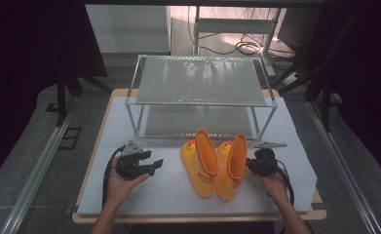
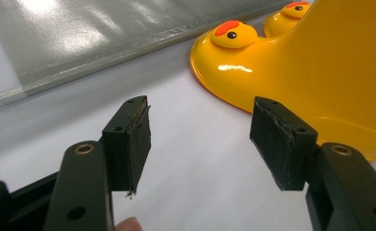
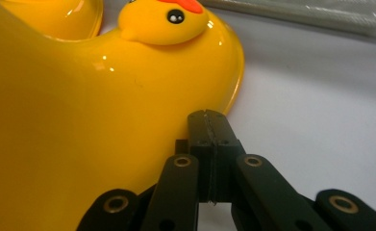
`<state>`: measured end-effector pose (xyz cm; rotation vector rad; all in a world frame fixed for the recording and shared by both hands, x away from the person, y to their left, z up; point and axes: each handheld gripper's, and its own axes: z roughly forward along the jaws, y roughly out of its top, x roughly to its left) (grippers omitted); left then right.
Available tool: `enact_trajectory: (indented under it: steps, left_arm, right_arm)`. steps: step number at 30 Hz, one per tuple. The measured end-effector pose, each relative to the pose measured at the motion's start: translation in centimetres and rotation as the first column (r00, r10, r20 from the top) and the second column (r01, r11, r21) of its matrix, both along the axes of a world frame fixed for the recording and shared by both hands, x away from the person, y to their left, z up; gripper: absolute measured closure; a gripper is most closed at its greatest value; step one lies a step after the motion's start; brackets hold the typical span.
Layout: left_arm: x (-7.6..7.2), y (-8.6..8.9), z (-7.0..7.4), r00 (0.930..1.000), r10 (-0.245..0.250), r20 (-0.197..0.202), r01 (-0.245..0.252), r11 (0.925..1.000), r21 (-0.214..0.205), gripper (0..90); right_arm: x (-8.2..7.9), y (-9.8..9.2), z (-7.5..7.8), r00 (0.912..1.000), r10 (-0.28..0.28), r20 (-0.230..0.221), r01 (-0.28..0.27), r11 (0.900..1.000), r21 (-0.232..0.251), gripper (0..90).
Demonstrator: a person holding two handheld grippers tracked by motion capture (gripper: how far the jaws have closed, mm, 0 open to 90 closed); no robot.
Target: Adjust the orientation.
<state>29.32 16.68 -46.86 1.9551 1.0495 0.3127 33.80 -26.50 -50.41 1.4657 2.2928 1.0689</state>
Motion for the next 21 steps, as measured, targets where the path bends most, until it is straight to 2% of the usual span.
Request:
enact_trajectory:
  steps: [4, 7, 11, 14, 16, 17, 19, 21]
  left_arm:
    - [-0.1, 0.0, 0.0, 1.0000, -0.002, 0.000, 0.002, 1.0000, 0.001, 39.4]
    - [-0.2, 0.1, 0.0, 1.0000, 0.003, 0.000, -0.003, 1.0000, -0.003, 39.5]
    - [-0.2, 0.2, -0.1, 1.0000, 0.005, -0.003, -0.005, 1.0000, -0.003, 39.5]
    - [-0.2, 0.2, -0.2, 0.9999, 0.008, -0.006, -0.008, 1.0000, 0.000, 39.5]
    - [-0.2, 0.2, -0.2, 0.9999, 0.009, -0.008, -0.009, 1.0000, 0.000, 39.5]
    - [-0.2, 0.2, -0.2, 0.9999, 0.010, -0.008, -0.010, 0.9999, 0.000, 39.5]
    - [-0.3, 0.3, -0.2, 0.9999, 0.011, -0.005, -0.011, 0.9999, -0.001, 39.5]
    - [-0.4, 0.5, -0.1, 0.9999, 0.015, -0.006, -0.015, 0.9999, -0.006, 39.5]
  right_arm:
    - [0.8, 1.2, 0.0, 0.9999, 0.014, 0.006, -0.014, 0.9999, -0.003, 89.9]
    - [1.4, 2.4, -0.1, 0.9989, 0.044, 0.016, -0.043, 0.9990, -0.007, 89.9]
    - [1.8, 3.1, -0.1, 0.9972, 0.070, 0.028, -0.069, 0.9975, -0.014, 89.9]
    - [1.9, 3.0, -0.2, 0.9972, 0.072, 0.019, -0.072, 0.9974, 0.003, 89.9]
    - [1.9, 2.5, -0.1, 0.9984, 0.055, 0.015, -0.056, 0.9979, 0.035, 89.8]
    - [1.7, 2.2, 0.1, 0.9988, 0.048, 0.015, -0.048, 0.9983, 0.032, 89.8]
    - [0.8, 1.3, 0.8, 0.9986, 0.048, 0.023, -0.048, 0.9984, 0.029, 89.9]
    - [-0.9, 0.1, 1.4, 0.9980, 0.054, 0.035, -0.054, 0.9982, 0.023, 89.9]
